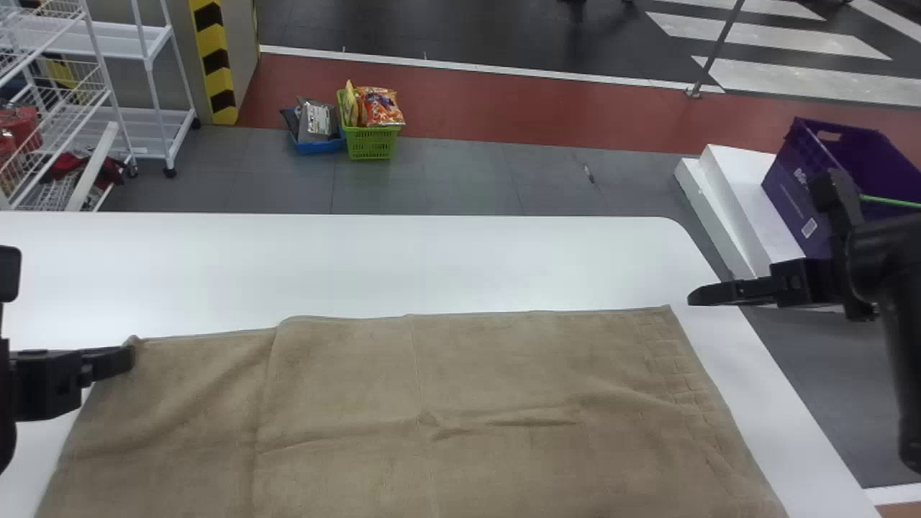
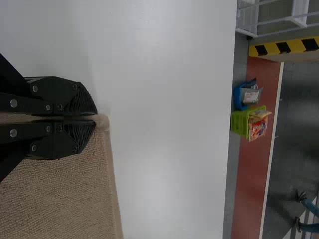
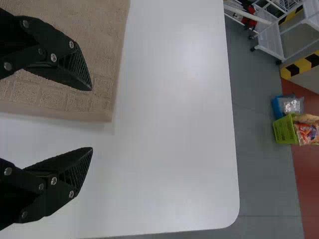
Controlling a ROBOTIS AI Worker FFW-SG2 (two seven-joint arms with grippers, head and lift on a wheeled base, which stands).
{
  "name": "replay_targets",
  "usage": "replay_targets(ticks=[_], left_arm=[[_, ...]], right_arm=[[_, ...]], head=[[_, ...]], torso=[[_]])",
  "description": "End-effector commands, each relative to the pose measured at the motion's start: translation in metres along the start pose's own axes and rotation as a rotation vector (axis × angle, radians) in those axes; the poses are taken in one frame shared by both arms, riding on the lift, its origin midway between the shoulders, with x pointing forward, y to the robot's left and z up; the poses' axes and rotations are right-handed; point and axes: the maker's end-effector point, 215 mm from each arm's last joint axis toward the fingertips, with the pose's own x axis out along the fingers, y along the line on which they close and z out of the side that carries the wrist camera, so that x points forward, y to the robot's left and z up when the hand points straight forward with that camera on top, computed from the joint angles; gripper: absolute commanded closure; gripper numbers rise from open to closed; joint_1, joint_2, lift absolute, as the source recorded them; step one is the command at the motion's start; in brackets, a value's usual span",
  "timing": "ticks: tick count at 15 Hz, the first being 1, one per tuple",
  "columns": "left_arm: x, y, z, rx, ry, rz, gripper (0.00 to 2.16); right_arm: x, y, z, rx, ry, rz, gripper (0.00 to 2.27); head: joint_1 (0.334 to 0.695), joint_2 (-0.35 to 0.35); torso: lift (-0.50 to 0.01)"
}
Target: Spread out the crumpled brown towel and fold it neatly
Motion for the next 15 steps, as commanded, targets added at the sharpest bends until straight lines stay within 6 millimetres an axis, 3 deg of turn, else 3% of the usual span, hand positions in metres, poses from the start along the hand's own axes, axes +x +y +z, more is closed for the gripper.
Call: replay_targets(ticks=[1,8,15], left_arm=[[-0.001,0.003,0.000,0.002,0.001,0.005,1.09],[-0.005,0.009,0.002,-0.002,-0.007,0.012,1.09],[-0.004,0.006,0.001,0.002,-0.004,0.008,1.09]], right_arm=[[0.010,0.005,-0.003,-0.020,0.071,-0.014,0.38],[0.038,0.016,-0.015,-0.086,0.186,-0.067,0.47],[0.046,0.013,-0.013,-0.108,0.176,-0.094,0.56]], head=[[0.695,-0.192],[0.695,-0.161],[0.695,-0.154]], torso=[[-0.126],[-0.126],[-0.126]])
